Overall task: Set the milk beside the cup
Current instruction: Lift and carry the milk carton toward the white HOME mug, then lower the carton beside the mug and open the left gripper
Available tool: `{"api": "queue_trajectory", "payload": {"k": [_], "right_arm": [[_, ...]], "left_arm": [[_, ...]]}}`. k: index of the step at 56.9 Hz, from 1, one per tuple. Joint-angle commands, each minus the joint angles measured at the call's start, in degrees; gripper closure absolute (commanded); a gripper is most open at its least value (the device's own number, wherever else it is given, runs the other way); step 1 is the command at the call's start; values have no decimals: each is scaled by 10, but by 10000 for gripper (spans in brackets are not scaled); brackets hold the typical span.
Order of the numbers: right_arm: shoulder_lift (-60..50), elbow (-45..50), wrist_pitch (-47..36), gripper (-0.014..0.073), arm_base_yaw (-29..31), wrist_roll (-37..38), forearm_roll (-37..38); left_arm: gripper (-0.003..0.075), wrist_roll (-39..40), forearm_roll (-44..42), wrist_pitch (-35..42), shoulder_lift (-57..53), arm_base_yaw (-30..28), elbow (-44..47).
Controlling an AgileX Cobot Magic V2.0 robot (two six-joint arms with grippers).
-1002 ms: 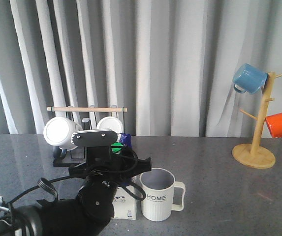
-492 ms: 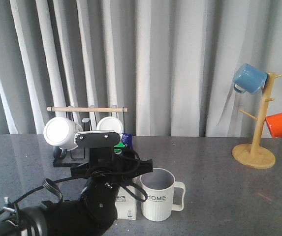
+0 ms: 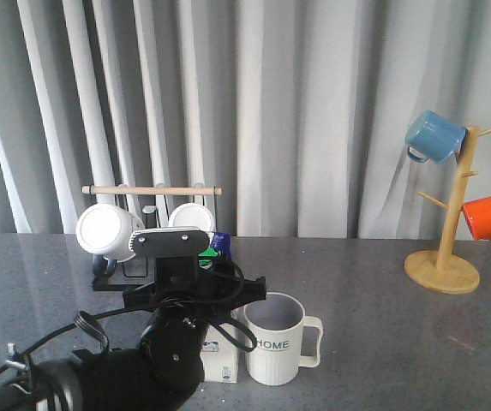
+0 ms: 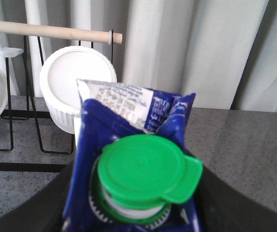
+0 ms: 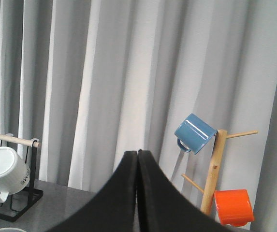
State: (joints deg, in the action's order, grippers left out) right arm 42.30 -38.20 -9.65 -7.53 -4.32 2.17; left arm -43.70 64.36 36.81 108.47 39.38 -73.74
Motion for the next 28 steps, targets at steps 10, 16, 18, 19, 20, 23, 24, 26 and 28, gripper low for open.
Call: {"api": "queue_trajectory", "payload": {"k": [10,16,18,19,20,23,24,26,28], "right_arm": [[-3,-14,-42,602,5,-1,5],[-3,-14,-42,602,5,-1,5],[-3,-14,-42,602,5,-1,5],[-3,-14,-42,602,5,-1,5],[-3,-14,-42,602,5,-1,5],[-3,-14,-42,602,5,-1,5],[-3,-14,-42,602,5,-1,5],[-3,-14,-42,602,5,-1,5],[-3,-14,-42,602,5,-1,5]], "left_arm": [[13,-18,16,5,-23,2,-13],[-13,-48,9,-1,-33,3,-13],[-13,-53,8,-4,-38,2,-13],[-11,-53,8,-5,-43,2,-13],[-10,-53,8,-5,-46,2,-13],[-2,-53,8,-8,-60,2,-13],[1,-53,9,-8,-67,2,-13],[8,-52,9,-8,-77,2,-13],[18,-51,9,-10,-92,2,-13]]}}
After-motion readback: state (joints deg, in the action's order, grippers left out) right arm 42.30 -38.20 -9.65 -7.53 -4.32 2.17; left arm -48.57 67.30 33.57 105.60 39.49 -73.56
